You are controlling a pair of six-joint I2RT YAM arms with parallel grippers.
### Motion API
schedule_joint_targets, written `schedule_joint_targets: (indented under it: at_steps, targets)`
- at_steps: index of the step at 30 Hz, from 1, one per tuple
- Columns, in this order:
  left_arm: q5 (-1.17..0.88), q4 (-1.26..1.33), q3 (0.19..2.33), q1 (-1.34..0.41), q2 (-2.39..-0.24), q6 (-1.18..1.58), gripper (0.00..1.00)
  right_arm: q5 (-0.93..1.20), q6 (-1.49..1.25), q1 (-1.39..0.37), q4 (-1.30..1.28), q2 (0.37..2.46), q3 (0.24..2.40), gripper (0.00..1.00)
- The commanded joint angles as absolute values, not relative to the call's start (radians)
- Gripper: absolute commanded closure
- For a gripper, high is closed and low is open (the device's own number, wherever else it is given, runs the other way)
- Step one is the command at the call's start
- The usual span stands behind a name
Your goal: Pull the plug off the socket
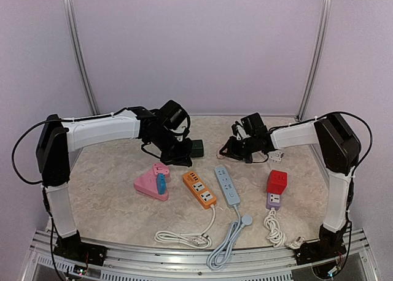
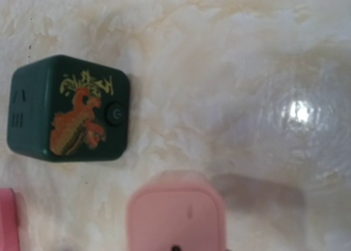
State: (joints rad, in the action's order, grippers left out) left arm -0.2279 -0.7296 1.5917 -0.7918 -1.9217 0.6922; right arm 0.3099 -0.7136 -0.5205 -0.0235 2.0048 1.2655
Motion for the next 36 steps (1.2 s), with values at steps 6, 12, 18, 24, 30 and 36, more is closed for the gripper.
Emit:
schedule_joint_targets:
  at_steps: [6,12,18,24,30,36]
  targets:
    - [-0.228,-0.715,1.593,-0.788,-1.914,0.697,1.0,0.303,-0.702,-0.499,-0.039,2.013,1.258,0.62]
    - [-0.232,-0.714,1.612,-0.79,-1.932,0.7,1.0,0.265,-0.676,-0.495,-0.09,1.995,1.26,0.55]
    - [-0.235,-0.713,1.626,-0.789,-1.946,0.703,1.0,0.195,-0.63,-0.495,-0.166,1.939,1.262,0.48]
    - [-0.237,-0.716,1.652,-0.789,-1.967,0.699,1.0,0.081,-0.567,-0.503,-0.276,1.829,1.254,0.32]
    - [-0.239,-0.711,1.663,-0.788,-1.978,0.7,1.0,-0.021,-0.535,-0.511,-0.371,1.681,1.176,0.18]
    - [-0.248,-0.703,1.668,-0.787,-1.986,0.691,1.0,-0.107,-0.537,-0.52,-0.475,1.525,1.086,0.11]
